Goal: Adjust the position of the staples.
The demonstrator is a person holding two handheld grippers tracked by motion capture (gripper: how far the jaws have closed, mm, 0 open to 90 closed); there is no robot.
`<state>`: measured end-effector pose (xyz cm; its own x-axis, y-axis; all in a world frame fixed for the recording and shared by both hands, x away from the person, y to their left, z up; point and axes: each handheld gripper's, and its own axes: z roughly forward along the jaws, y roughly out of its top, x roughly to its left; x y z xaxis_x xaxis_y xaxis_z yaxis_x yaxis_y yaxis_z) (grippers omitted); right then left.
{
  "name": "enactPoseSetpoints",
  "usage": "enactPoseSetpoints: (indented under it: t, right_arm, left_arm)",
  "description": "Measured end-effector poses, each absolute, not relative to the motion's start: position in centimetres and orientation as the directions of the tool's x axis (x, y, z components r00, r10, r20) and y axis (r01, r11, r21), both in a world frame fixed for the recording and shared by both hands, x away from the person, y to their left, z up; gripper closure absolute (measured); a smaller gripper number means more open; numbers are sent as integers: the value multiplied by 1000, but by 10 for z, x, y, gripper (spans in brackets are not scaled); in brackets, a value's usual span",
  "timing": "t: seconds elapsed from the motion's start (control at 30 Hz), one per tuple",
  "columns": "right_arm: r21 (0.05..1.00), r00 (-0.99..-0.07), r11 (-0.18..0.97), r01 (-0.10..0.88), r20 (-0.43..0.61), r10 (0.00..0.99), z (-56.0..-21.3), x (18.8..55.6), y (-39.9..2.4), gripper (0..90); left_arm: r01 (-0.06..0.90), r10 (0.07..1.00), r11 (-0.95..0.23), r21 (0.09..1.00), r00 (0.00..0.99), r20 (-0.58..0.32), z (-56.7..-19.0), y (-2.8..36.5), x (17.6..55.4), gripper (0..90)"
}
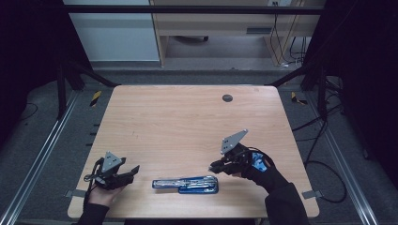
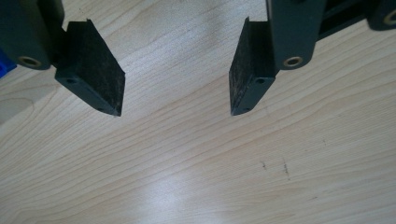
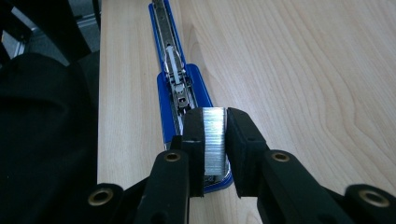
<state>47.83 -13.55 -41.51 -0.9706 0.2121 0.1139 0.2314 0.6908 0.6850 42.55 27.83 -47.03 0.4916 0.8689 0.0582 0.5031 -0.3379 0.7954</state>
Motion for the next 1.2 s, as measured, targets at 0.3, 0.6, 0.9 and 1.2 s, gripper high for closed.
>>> enactPoseSetpoints:
  t: [0.3,0.6,0.9,1.2]
  right_arm:
    - [645,-978,735,208,111,178,-420,482,-129,779]
    - [621,-985,766,169,85,149,-418,485,-125,779]
    - [600,-992,790,127,82,97,-419,485,-116,779]
    - [579,-995,809,97,73,67,-422,484,-113,779]
  left_arm:
    - [504,868,-340,794,493,59,-471,278,426,359]
    - [508,868,-340,791,493,57,-472,278,427,358]
    - [508,868,-343,790,494,59,-472,277,427,358]
    - [510,866,-347,787,497,60,-472,277,427,358]
